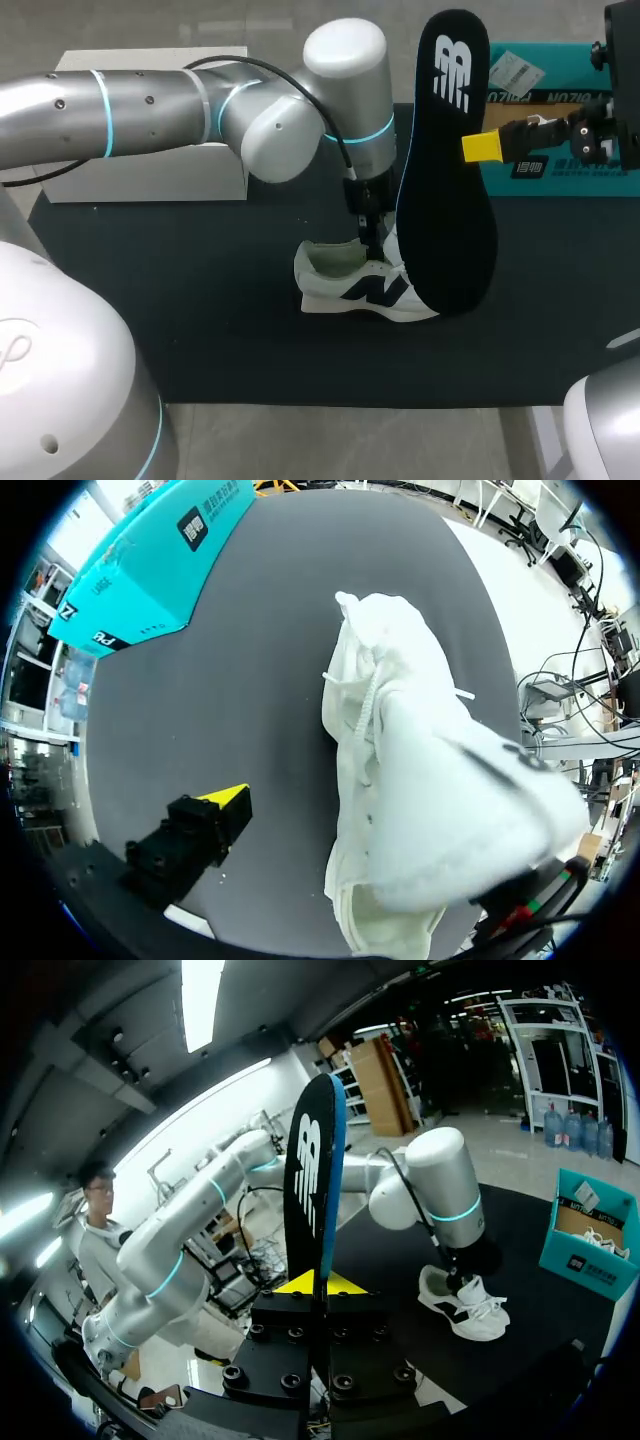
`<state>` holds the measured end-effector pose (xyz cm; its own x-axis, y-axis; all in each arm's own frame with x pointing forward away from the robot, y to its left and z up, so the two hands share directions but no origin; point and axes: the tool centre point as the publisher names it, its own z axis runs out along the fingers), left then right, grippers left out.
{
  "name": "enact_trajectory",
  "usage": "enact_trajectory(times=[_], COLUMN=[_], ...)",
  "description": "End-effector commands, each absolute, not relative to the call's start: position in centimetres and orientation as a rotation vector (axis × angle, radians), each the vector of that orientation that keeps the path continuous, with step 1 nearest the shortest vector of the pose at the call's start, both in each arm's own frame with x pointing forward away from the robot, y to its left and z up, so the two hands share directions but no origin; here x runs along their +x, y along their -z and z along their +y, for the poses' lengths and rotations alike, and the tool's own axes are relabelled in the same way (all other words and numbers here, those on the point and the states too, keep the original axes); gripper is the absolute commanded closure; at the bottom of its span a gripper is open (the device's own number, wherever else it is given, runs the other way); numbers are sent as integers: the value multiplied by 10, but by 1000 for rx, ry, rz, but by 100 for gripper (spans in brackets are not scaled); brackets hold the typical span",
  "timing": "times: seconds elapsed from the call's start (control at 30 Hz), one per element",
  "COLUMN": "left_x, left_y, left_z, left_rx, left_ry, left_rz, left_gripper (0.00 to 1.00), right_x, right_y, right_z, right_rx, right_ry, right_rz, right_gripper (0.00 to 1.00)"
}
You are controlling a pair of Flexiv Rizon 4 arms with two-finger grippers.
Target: Take the shoe out of the shoebox, open the shoe tongue, remove and reinsert the insole, then place the shoe into the shoebox
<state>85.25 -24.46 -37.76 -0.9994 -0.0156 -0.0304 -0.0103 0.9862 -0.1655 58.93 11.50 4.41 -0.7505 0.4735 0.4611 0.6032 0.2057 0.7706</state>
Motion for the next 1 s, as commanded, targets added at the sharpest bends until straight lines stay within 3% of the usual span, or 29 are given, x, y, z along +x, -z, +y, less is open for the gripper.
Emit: enact_trajectory(times=[0.03,0.1,0.13,1.0], left_x=[850,848,847,844], left_y=[383,383,382,377], left_z=[-248,-246,-245,-239], left_rx=[-15,-16,-16,17], left_ry=[262,265,267,304], left_rz=[3100,3098,3097,3109], left_gripper=[52,93,100,100], right_x=[593,593,593,593], right_y=[-46,-46,-46,-46], right_z=[117,117,117,117], right_rx=[-1050,-1050,-1050,-1050], right_ry=[1580,1580,1580,1580], right_rz=[-2343,-2343,-2343,-2343], right_gripper=[100,100,100,100])
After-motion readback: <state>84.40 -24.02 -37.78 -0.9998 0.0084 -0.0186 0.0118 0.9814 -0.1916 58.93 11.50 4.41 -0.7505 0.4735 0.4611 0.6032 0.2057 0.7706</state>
